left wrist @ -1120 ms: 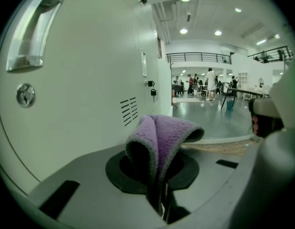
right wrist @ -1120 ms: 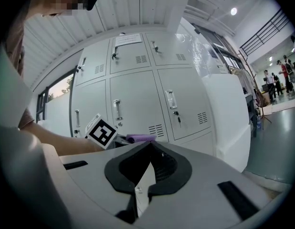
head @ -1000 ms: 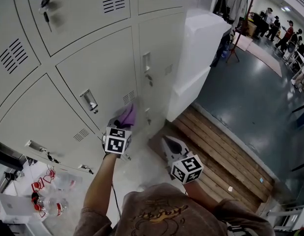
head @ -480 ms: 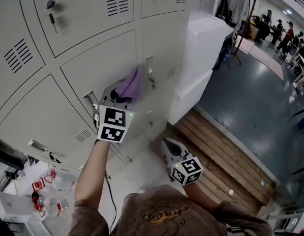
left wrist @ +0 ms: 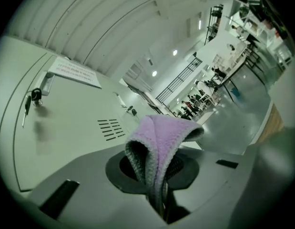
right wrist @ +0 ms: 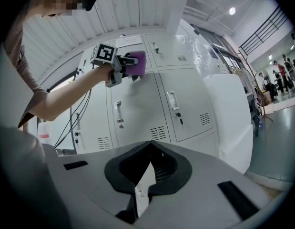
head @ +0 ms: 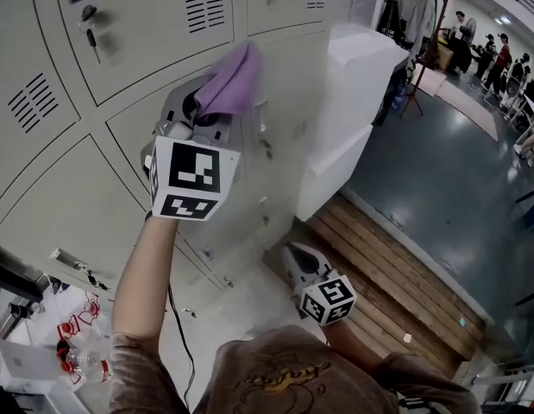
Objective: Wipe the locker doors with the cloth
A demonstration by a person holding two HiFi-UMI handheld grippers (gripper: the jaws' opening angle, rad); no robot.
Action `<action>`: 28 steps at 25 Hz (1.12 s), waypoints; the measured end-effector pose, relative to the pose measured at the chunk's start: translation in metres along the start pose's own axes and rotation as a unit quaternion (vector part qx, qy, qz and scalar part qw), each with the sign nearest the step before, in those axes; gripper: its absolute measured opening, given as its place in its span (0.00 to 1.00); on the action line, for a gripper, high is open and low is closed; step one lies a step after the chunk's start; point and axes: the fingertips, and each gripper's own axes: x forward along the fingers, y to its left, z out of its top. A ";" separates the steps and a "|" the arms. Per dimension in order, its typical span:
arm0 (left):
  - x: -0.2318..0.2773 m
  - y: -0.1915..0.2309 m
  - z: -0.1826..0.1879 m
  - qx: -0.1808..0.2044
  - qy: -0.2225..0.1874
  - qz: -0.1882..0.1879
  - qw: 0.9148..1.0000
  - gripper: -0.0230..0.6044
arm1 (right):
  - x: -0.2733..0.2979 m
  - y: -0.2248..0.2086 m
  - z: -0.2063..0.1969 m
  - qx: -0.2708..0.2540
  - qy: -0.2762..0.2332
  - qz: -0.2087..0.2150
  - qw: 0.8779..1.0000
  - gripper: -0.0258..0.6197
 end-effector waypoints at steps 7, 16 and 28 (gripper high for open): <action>-0.001 0.019 0.019 0.051 -0.020 0.036 0.998 0.10 | 0.002 -0.003 0.000 0.001 0.000 -0.004 1.000 0.04; 0.028 0.014 -0.019 0.076 0.036 0.027 0.996 0.10 | 0.006 -0.010 -0.001 0.007 0.000 -0.012 1.000 0.04; 0.052 0.003 -0.044 0.046 0.077 0.017 0.996 0.10 | 0.008 -0.020 -0.001 0.011 0.001 -0.021 1.000 0.04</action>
